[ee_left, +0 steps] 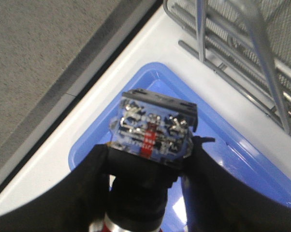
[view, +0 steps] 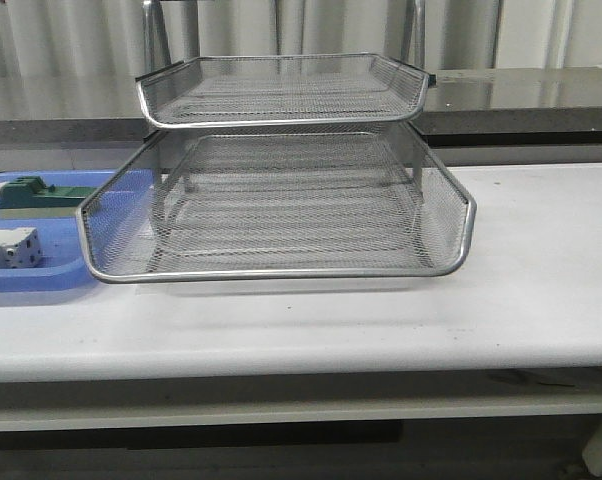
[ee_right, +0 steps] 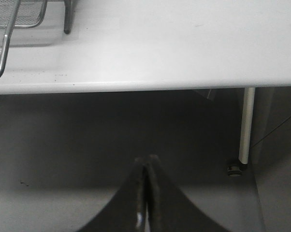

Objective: Place button on rack with both arms
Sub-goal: 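Carry the red button with the left gripper over the pulled-out middle tray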

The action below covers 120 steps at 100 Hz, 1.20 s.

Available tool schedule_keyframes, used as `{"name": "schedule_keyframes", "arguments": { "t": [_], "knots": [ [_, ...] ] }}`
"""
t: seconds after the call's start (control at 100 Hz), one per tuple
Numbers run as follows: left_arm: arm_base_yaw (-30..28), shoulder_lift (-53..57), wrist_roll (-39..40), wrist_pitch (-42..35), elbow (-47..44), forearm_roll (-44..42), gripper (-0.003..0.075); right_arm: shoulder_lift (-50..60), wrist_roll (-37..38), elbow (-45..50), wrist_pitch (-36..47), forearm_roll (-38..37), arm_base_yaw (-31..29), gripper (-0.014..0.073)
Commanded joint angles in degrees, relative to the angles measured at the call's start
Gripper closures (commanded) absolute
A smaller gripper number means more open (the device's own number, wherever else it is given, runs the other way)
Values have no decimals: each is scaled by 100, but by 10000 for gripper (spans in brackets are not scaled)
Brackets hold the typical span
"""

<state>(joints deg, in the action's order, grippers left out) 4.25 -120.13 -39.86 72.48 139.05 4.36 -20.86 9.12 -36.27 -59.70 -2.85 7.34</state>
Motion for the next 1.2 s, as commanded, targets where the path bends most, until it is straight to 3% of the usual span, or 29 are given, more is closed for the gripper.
{"name": "schedule_keyframes", "arguments": {
  "t": [0.0, 0.25, 0.67, 0.91, 1.19],
  "knots": [
    [165, 634, 93, 12, 162, 201, 681, -35, -10, -192, 317, -80, 3, 660],
    [1068, 1146, 93, 12, -79, 213, 681, -35, -10, -192, 317, -80, 3, 660],
    [2502, 1602, 93, 12, -1843, 213, 681, -35, -10, -192, 317, -80, 3, 660],
    [2933, 1602, 93, 12, -2657, 213, 681, -35, -10, -192, 317, -80, 3, 660],
    [3032, 1590, 93, -9, -3225, 258, 681, -35, -10, -192, 317, -80, 3, 660]
  ]
}}
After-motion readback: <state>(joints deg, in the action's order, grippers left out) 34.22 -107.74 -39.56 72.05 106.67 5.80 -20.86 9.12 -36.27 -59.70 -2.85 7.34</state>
